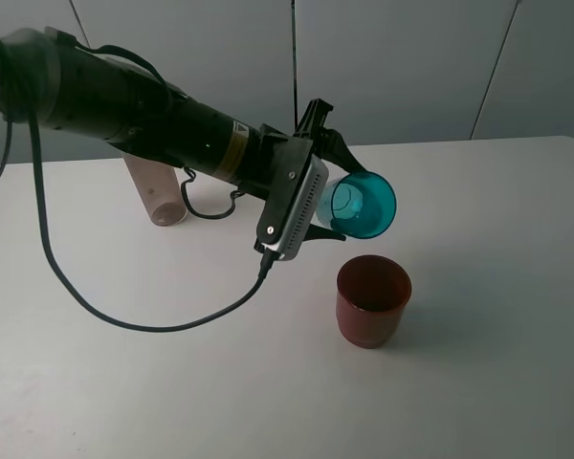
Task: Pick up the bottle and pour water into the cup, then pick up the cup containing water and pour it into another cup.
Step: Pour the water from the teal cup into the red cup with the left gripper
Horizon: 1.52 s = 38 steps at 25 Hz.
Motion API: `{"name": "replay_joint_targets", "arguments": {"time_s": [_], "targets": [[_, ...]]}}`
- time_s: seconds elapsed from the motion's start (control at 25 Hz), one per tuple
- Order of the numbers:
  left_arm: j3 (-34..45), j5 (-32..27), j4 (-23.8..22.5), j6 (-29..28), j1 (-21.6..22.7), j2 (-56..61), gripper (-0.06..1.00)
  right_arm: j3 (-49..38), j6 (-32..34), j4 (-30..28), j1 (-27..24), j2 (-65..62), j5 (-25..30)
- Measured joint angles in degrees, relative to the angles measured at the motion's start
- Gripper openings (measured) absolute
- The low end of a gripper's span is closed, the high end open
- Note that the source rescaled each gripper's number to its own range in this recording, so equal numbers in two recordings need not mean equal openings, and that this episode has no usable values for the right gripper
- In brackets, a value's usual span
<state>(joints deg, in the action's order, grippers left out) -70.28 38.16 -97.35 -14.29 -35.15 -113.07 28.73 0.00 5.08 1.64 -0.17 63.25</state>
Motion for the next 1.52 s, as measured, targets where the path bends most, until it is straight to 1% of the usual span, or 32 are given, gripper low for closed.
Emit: {"name": "replay_joint_targets", "arguments": {"time_s": [0.36, 0.6, 0.84, 1.24, 1.52], "targets": [[0.0, -3.6, 0.3, 5.4, -2.6, 0.0, 0.28, 0.0, 0.0, 0.0, 0.0, 0.0, 0.0], [0.0, -5.2, 0.3, 8.5, -3.3, 0.1, 0.28, 0.0, 0.0, 0.0, 0.0, 0.0, 0.0], [0.0, -5.8, 0.3, 10.0, -3.3, 0.1, 0.28, 0.0, 0.0, 0.0, 0.0, 0.0, 0.0], [0.0, -6.0, 0.4, 15.7, -3.3, 0.2, 0.28, 0.0, 0.0, 0.0, 0.0, 0.0, 0.0], [0.0, -8.0, 0.6, 17.7, -3.3, 0.2, 0.28, 0.0, 0.0, 0.0, 0.0, 0.0, 0.0]]}}
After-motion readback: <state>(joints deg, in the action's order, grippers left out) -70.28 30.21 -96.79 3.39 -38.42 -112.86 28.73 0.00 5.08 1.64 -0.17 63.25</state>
